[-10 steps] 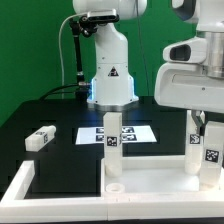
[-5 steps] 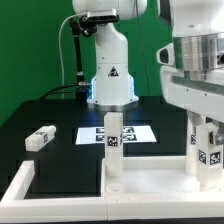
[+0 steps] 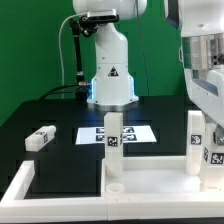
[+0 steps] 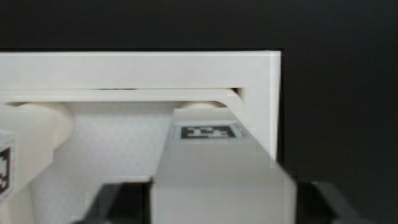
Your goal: Assemble desk
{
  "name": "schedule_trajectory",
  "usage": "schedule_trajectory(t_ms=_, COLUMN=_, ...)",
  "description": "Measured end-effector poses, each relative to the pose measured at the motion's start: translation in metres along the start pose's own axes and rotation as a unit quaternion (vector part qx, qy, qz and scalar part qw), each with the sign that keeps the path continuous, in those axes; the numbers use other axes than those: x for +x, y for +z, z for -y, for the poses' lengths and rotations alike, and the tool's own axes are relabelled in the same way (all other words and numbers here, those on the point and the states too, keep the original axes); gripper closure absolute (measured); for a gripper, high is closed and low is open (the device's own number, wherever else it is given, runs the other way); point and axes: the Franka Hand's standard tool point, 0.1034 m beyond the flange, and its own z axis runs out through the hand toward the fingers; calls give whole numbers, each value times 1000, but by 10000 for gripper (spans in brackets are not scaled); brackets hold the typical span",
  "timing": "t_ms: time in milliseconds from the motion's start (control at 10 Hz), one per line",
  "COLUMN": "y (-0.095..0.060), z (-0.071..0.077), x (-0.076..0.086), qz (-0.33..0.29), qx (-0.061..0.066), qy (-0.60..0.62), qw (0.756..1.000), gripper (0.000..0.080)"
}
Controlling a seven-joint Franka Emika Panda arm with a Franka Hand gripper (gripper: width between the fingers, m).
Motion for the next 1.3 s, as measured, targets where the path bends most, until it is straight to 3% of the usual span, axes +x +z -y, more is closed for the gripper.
schedule_trajectory(t_ms=100, y=0, z=0, x=-1, qz=-2, qx=0, qy=-32, qw=999, gripper=322)
schedule_trajectory(t_ms=200, y=-2, z=0, x=-7, qz=-6, qx=8, qy=-133, qw=991, gripper=322)
schedule_trajectory(t_ms=300, y=1, z=-4, x=-9, qz=-7, qx=12, qy=-204, qw=979, gripper=189)
schedule_trajectory(t_ms=400, y=3, z=-8, x=-10, qz=-6, qx=8, qy=-238, qw=971, gripper=162)
schedule_trajectory(t_ms=700, y=3, z=-8, x=-7, qz=-8, qx=7, qy=-325, qw=946, gripper=151)
schedule_trajectory(t_ms=800, y=2, z=-6, x=-6, qz=-17, qx=4, qy=-391, qw=920, gripper=151)
schedule_trajectory(t_ms=900, y=0, z=-1, x=-5, qz=-34, qx=5, qy=-505, qw=862, gripper=151)
schedule_trajectory(t_ms=1000, y=6, z=-1, x=-3, qz=-36, qx=0, qy=-561, qw=827, gripper=151)
schedule_trajectory(t_ms=1100, y=9, z=-5, x=-8, qz=-40, qx=-17, qy=-590, qw=807, gripper=151)
schedule_trajectory(t_ms=1300, y=8, z=-4, x=-8, qz=-40, qx=-13, qy=-572, qw=819, gripper=151)
